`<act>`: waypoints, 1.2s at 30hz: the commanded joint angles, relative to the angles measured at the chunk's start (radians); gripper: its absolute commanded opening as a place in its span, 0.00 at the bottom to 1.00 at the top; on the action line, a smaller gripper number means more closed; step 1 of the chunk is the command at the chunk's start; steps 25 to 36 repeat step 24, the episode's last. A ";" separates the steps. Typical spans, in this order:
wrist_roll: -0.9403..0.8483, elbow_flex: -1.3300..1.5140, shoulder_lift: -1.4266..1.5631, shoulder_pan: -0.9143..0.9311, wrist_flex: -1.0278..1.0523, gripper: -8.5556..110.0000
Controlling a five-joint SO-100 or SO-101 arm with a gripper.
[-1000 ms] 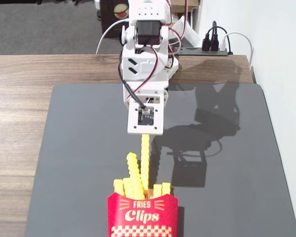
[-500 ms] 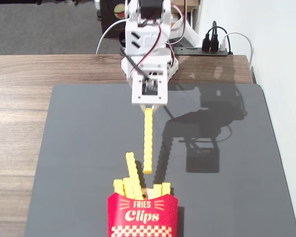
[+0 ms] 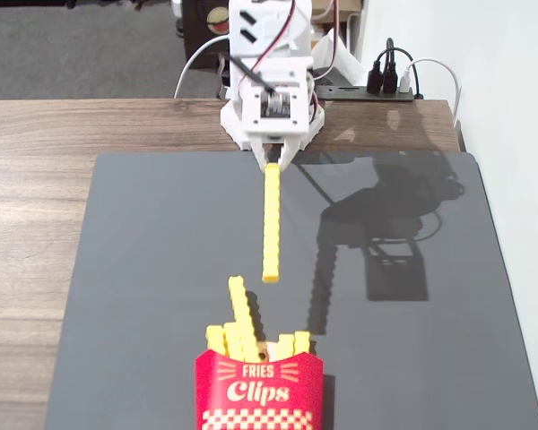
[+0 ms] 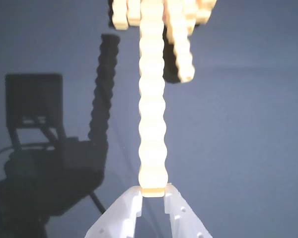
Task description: Grab a fry
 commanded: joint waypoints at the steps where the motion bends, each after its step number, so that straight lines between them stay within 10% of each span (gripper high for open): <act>1: -0.017 -0.098 0.029 0.011 0.034 0.08; 36: -0.103 -0.143 0.034 0.104 0.035 0.08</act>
